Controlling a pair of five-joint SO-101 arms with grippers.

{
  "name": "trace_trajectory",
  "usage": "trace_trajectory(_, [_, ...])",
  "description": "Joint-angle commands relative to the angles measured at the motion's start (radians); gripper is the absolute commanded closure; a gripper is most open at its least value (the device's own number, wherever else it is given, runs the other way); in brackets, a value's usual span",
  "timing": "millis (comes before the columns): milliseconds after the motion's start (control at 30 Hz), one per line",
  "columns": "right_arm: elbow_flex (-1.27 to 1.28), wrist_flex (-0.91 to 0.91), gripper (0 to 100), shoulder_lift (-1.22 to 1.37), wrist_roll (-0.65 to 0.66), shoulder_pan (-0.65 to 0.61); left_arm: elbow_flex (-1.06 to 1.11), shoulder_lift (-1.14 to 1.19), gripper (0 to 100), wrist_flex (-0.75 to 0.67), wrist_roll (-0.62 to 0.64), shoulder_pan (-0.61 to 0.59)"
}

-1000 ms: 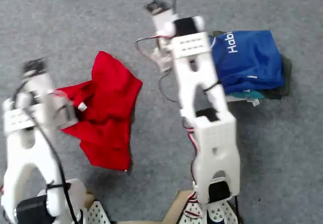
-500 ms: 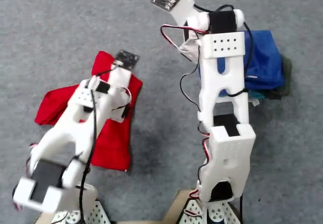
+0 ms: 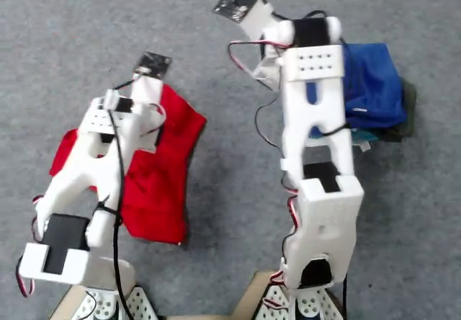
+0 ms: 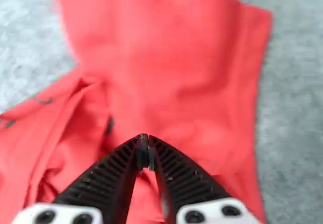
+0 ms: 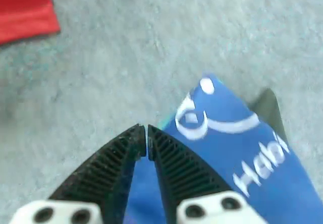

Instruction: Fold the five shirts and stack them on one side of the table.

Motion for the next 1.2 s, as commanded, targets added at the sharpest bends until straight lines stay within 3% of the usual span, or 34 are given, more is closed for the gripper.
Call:
trace_trajectory(0, [-0.007,-0.083,97.2,0.041,-0.190,-0.110,-0.025,-0.032,97,0.005,0.011,-0.062])
trace_trajectory(200, [-0.090,-0.080,80.9,0.193,-0.617,-0.244,-0.025,-0.098,97,0.071,0.008,-0.266])
trace_trajectory(400, [-0.200,0.044,81.0,0.332,-0.810,-0.298,-0.024,-0.160,97,0.158,-0.055,-0.487])
trace_trajectory(600, [-0.381,0.060,81.5,0.498,-0.872,-0.301,0.007,-0.169,97,0.169,-0.089,-0.618])
trace_trajectory(900, [-0.608,0.055,81.5,0.702,-0.933,-0.304,0.111,-0.170,97,0.114,-0.089,-0.624])
trace_trajectory(1167, [-0.661,0.031,82.8,0.785,-0.928,-0.302,0.107,-0.170,97,0.118,-0.089,-0.627])
